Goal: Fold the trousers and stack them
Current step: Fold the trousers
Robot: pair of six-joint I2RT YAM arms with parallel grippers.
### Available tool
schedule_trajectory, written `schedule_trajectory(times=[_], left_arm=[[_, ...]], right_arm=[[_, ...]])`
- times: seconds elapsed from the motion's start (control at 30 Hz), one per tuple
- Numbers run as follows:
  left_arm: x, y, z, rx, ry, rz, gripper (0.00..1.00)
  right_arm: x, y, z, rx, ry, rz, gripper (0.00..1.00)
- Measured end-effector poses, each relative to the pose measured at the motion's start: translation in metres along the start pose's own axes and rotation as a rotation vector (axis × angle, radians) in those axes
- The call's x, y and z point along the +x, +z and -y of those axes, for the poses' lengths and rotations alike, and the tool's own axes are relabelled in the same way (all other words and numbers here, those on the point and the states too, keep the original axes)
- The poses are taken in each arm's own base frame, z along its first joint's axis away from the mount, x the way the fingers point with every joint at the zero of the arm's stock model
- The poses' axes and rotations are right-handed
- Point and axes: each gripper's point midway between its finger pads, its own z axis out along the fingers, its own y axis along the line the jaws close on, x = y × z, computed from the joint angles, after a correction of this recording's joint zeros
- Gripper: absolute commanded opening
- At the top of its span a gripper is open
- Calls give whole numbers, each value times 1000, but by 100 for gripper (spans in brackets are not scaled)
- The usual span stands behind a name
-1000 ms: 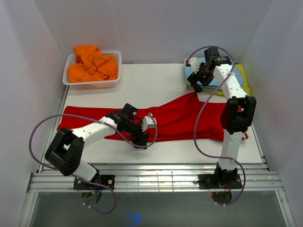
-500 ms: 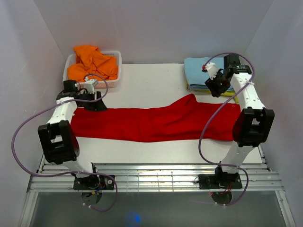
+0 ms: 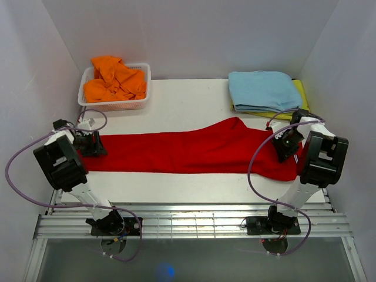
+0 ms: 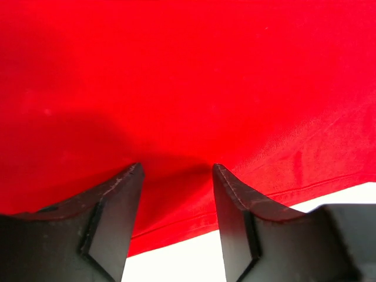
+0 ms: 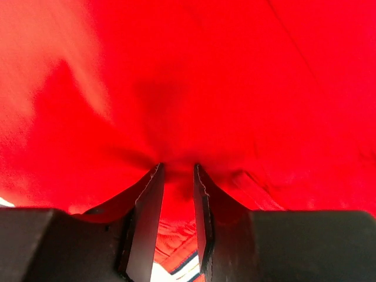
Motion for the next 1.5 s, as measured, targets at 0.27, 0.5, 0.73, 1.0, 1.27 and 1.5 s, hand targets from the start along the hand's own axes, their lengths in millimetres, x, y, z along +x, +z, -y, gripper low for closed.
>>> schedule_trajectory(times=[0.27,0.5,0.73,1.0,1.27,1.5], left_arm=[[-3,-9,-13,40,92,24,73],[-17,-22,52,109,352,38,77],[-33,-34,106,150,478,123,78],[-25,-14,92,135,376,80,79],[-26,-6,84,112,314,68,79],[-26,-4,81,97,312,63,79]], right_arm=[[-29,-68,15,43,102,199,61],[-47,-140,67,186,333,386,66],[28,-75,55,-2,715,281,86],[53,-34,5,-154,835,216,87],[58,-16,-1,-161,847,223,91],[61,-32,7,-98,854,279,93]])
